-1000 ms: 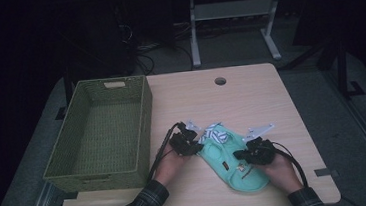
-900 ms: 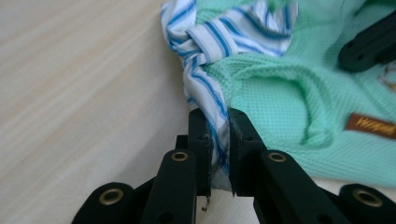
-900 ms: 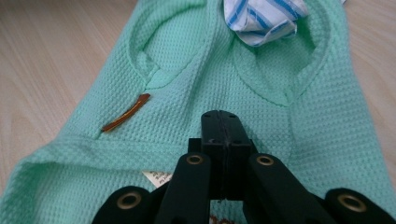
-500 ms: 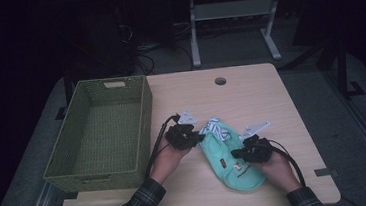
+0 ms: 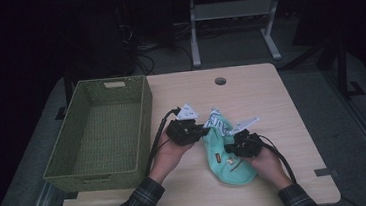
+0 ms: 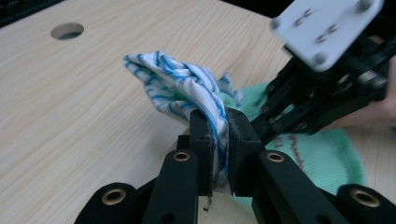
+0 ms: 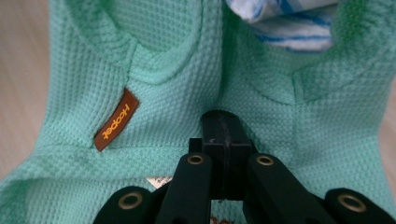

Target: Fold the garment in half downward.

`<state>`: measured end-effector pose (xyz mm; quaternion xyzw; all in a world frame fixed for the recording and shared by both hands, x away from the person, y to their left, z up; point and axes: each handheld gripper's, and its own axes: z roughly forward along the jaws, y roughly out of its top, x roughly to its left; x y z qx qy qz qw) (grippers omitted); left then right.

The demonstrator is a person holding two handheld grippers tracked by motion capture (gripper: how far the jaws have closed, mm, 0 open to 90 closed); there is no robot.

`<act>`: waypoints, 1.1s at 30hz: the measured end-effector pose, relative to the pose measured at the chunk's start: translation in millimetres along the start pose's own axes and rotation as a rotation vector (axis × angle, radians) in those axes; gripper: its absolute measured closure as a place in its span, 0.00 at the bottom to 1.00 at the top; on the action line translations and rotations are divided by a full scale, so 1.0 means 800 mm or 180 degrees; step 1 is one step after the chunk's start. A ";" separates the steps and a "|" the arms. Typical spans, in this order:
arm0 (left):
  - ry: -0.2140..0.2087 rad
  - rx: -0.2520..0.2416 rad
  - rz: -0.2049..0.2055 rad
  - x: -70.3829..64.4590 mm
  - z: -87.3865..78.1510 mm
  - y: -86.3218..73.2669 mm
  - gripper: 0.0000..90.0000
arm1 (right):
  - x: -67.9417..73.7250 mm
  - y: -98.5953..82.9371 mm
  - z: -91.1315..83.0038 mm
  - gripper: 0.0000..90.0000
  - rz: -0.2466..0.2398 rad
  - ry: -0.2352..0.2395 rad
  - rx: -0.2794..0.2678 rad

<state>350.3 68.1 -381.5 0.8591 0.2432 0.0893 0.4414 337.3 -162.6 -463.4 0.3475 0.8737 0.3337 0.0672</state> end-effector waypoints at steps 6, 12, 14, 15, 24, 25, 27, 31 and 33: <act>-0.0049 -0.0063 -0.0012 -0.003 -0.003 0.003 0.91 | -0.001 0.015 0.014 1.00 0.0001 0.0005 -0.0042; 0.0023 -0.0035 -0.0038 0.003 -0.003 -0.002 0.91 | -0.003 0.012 0.006 1.00 -0.0064 -0.0033 -0.0160; 0.0042 -0.0027 -0.0045 0.005 -0.003 -0.003 0.91 | -0.005 0.010 -0.006 1.00 -0.0084 -0.0049 -0.0216; 0.0060 -0.0019 -0.0040 0.006 -0.003 -0.005 0.91 | -0.005 0.008 -0.011 1.00 -0.0071 -0.0048 -0.0229; 0.0150 0.0012 -0.0083 0.009 -0.005 -0.006 0.91 | -0.007 -0.047 -0.058 0.99 -0.0028 -0.0078 -0.0134; 0.0160 0.0011 -0.0092 0.010 -0.004 -0.007 0.91 | -0.008 -0.051 -0.061 0.99 -0.0020 -0.0080 -0.0135; 0.0170 0.0023 -0.0101 0.010 -0.004 -0.008 0.91 | -0.008 -0.062 -0.068 0.99 0.0038 -0.0056 -0.0128; 0.0201 0.0053 -0.0088 0.012 -0.003 -0.009 0.91 | -0.004 -0.074 -0.071 0.99 0.0057 0.0010 -0.0139; 0.0241 0.0066 -0.0082 0.012 -0.003 -0.009 0.91 | -0.002 -0.077 -0.064 0.99 0.0048 0.0017 -0.0012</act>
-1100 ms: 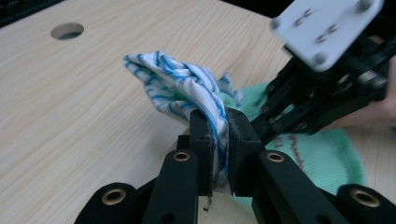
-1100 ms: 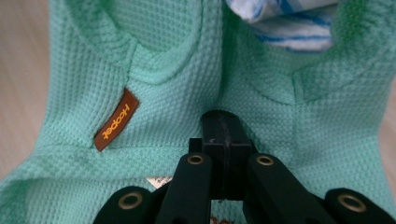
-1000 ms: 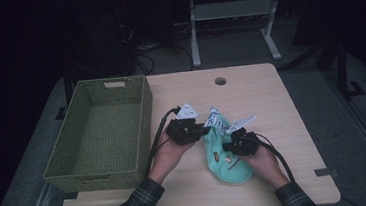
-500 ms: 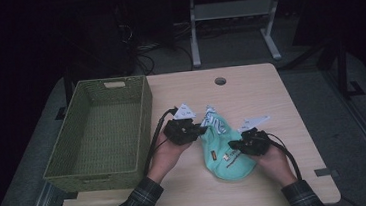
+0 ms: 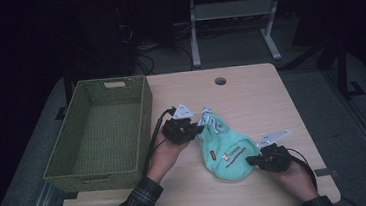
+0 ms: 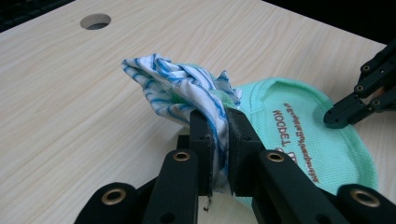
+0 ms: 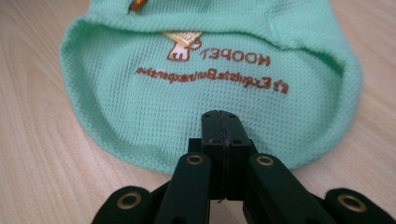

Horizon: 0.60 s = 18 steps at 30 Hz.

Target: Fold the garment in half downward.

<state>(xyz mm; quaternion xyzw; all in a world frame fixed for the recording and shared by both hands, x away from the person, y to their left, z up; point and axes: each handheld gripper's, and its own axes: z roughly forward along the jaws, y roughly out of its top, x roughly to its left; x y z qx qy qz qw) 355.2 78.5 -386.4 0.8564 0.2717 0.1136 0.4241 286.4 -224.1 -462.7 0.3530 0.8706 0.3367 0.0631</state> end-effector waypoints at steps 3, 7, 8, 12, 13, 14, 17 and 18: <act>0.0039 0.0005 0.0012 0.002 -0.002 0.000 0.91 | 0.001 0.001 0.003 0.99 0.0001 0.0024 0.0010; 0.0125 -0.0020 -0.0026 0.005 -0.004 -0.001 0.91 | 0.002 0.004 0.007 0.99 -0.0035 0.0041 -0.0007; 0.0144 -0.0028 -0.0041 0.006 -0.005 -0.001 0.91 | 0.002 0.005 0.008 0.99 -0.0038 0.0036 -0.0006; 0.0181 -0.0074 -0.0050 0.008 -0.009 0.000 0.91 | 0.001 0.014 0.016 1.00 -0.0020 0.0041 -0.0027; 0.0188 -0.0075 -0.0052 0.008 -0.010 0.000 0.91 | 0.000 0.018 0.019 1.00 -0.0027 0.0047 -0.0028; 0.0204 -0.0065 -0.0039 0.009 -0.010 0.000 0.91 | 0.000 0.020 0.020 1.00 -0.0029 0.0041 -0.0016; 0.0182 -0.0072 -0.0034 0.008 -0.011 0.001 0.91 | 0.002 0.030 0.028 1.00 -0.0065 0.0032 -0.0018; 0.0168 -0.0073 -0.0023 0.008 -0.011 0.001 0.91 | 0.003 0.034 0.031 1.00 -0.0065 0.0008 -0.0014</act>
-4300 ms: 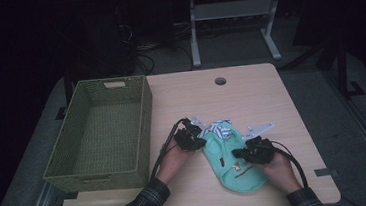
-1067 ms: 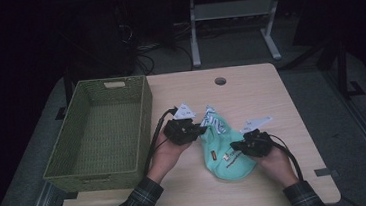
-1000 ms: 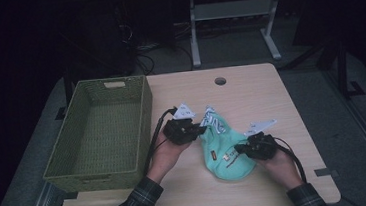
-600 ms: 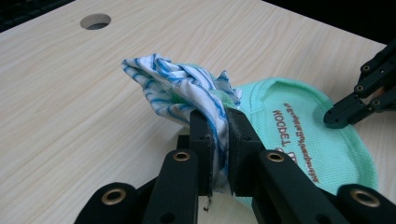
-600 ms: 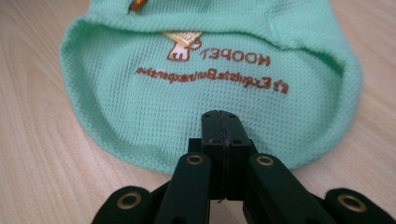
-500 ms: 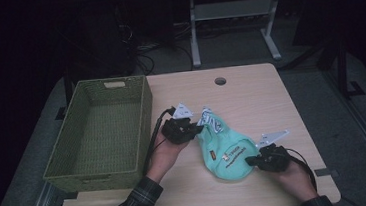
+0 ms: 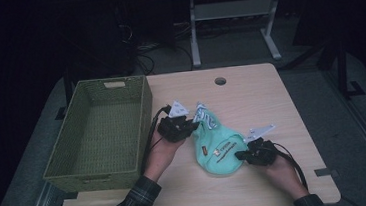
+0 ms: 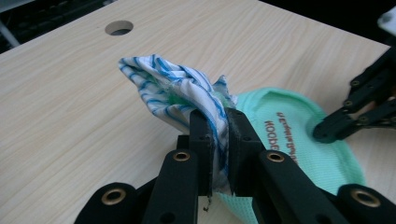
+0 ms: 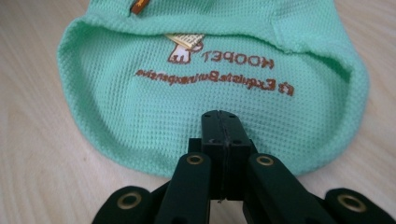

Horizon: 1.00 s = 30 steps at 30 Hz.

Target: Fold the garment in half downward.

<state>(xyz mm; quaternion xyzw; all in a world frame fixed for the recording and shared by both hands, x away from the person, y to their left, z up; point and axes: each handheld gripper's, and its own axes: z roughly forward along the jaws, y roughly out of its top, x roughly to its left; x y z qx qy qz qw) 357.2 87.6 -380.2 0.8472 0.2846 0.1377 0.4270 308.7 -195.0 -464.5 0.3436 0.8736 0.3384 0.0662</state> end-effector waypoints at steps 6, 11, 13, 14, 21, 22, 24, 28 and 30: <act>-0.0198 -0.0035 0.0094 -0.010 0.000 0.003 0.90 | -0.001 0.001 0.002 0.99 0.0022 0.0019 -0.0025; -0.0330 -0.0032 0.0229 -0.022 0.002 0.006 0.90 | 0.000 0.000 0.000 0.98 -0.0001 -0.0018 0.0004; -0.0382 -0.0033 0.0280 -0.027 0.004 0.006 0.90 | -0.001 -0.001 -0.003 0.97 -0.0018 -0.0039 0.0001; -0.0402 -0.0019 0.0320 -0.029 0.005 0.005 0.90 | -0.001 -0.001 -0.004 0.97 0.0009 -0.0036 -0.0007; -0.0474 -0.0022 0.0374 -0.039 0.009 0.004 0.90 | -0.006 -0.007 -0.017 1.00 0.0034 -0.0051 -0.0012; -0.0471 -0.0021 0.0378 -0.039 0.009 0.004 0.90 | -0.006 -0.008 -0.018 1.00 0.0042 -0.0042 -0.0015; -0.0464 -0.0027 0.0383 -0.039 0.008 0.004 0.90 | -0.007 -0.013 -0.024 1.00 0.0063 -0.0031 0.0011; -0.0461 -0.0017 0.0396 -0.038 0.007 0.004 0.90 | -0.006 -0.018 -0.024 1.00 0.0055 -0.0011 0.0073; -0.0475 -0.0023 0.0410 -0.040 0.007 0.004 0.90 | -0.006 -0.020 -0.022 1.00 0.0062 0.0015 0.0097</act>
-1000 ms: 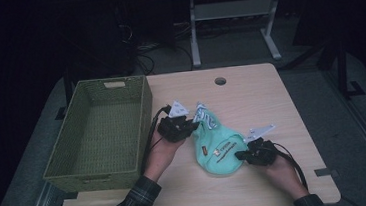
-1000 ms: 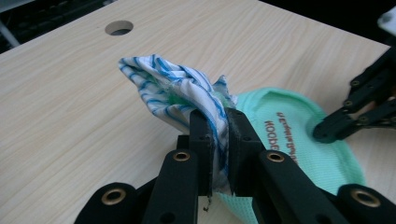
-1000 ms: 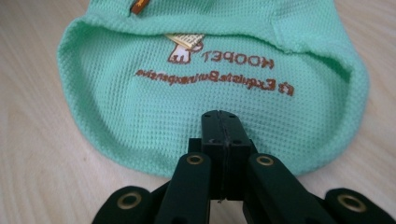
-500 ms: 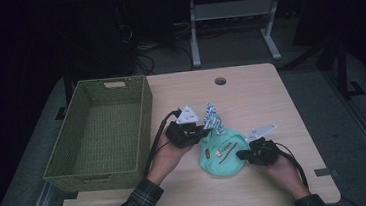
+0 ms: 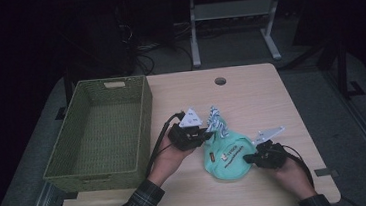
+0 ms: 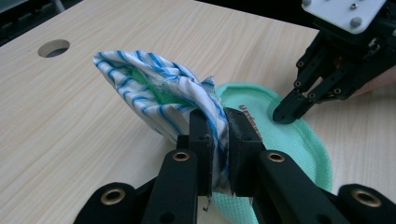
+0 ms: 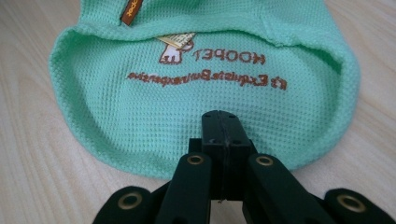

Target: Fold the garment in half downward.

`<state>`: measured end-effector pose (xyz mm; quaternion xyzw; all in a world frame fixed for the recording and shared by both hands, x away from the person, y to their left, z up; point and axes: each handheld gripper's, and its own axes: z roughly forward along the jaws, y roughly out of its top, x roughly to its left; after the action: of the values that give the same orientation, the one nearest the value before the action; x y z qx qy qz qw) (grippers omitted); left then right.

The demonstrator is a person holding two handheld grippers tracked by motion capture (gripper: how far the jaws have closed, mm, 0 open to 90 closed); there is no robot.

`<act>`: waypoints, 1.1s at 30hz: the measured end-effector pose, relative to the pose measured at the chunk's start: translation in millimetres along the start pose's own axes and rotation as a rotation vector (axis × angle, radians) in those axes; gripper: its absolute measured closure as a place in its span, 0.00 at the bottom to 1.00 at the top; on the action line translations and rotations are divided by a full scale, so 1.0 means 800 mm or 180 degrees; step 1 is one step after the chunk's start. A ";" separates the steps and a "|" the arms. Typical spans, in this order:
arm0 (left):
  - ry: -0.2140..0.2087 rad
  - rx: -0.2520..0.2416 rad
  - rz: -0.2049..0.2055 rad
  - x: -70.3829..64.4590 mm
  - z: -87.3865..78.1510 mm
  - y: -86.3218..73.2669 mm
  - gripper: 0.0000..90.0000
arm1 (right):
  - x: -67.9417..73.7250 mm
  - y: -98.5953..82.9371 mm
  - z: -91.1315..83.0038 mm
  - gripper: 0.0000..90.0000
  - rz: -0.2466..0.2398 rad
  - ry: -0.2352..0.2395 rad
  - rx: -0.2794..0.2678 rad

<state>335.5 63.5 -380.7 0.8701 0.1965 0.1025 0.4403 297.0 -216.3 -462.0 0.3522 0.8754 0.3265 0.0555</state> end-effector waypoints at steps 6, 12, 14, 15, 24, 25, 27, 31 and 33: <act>-0.0103 0.0011 0.0038 -0.010 0.004 0.002 0.90 | 0.000 0.000 0.000 1.00 0.0004 0.0010 0.0015; -0.0274 0.0040 0.0058 -0.023 0.013 0.000 0.90 | 0.000 0.000 0.000 1.00 0.0002 0.0005 0.0005; -0.0339 0.0068 0.0066 -0.027 0.017 -0.002 0.90 | 0.000 0.000 0.000 1.00 0.0003 0.0009 0.0004; -0.0361 0.0080 0.0070 -0.030 0.019 -0.002 0.90 | -0.001 0.000 0.000 1.00 0.0004 0.0013 0.0004; -0.0614 0.0191 0.0099 -0.053 0.042 -0.011 0.90 | -0.012 -0.004 -0.012 1.00 0.0097 -0.0079 -0.0098; -0.0638 0.0210 0.0085 -0.055 0.045 -0.013 0.90 | -0.015 -0.005 -0.015 1.00 0.0102 -0.0098 -0.0103; -0.0696 0.0259 0.0067 -0.059 0.053 -0.017 0.90 | -0.018 -0.007 -0.018 1.00 0.0132 -0.0119 -0.0128; -0.0792 0.0372 0.0047 -0.066 0.068 -0.023 0.88 | -0.022 -0.009 -0.022 1.00 0.0162 -0.0145 -0.0147; -0.0823 0.0353 -0.0002 -0.066 0.070 -0.023 0.83 | -0.022 -0.009 -0.023 1.00 0.0174 -0.0144 -0.0150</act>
<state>302.9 10.2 -428.9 0.8989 0.1438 -0.0217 0.4133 299.8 -241.7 -454.5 0.3819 0.8560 0.3403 0.0746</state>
